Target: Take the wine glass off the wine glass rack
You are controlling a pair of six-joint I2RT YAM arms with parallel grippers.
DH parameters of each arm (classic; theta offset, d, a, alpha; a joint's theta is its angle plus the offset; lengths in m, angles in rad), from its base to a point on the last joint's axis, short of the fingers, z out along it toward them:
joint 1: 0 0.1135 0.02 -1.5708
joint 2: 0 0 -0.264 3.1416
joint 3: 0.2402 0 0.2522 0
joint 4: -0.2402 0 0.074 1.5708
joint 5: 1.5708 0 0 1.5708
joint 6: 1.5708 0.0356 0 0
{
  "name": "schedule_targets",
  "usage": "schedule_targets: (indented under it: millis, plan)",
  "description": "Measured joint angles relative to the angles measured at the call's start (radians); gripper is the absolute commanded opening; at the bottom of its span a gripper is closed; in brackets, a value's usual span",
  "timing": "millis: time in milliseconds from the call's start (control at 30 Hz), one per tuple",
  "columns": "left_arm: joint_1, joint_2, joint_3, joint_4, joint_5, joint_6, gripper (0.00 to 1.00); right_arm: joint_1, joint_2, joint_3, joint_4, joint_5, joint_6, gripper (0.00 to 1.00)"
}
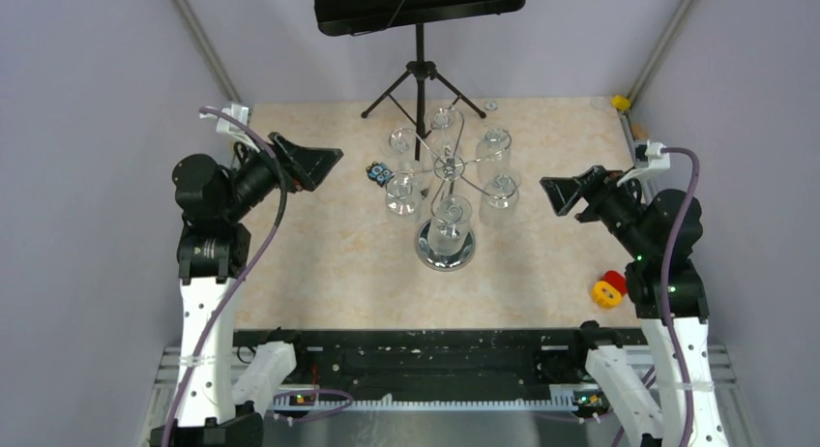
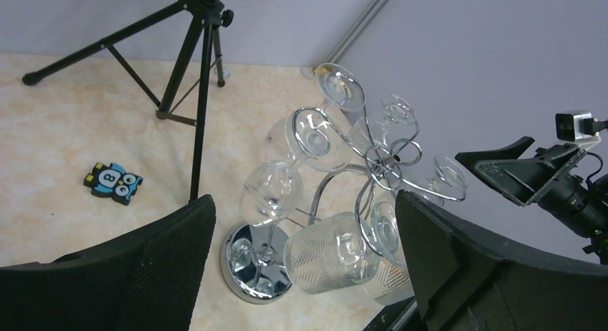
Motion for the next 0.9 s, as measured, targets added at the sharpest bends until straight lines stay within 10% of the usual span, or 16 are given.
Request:
schedule_targets:
  millis: [900]
  plan:
    - [-0.017, 0.154, -0.165, 0.415, 0.037, -0.411, 0.92, 0.000, -0.008, -0.142, 0.401, -0.016, 0.435, 0.84]
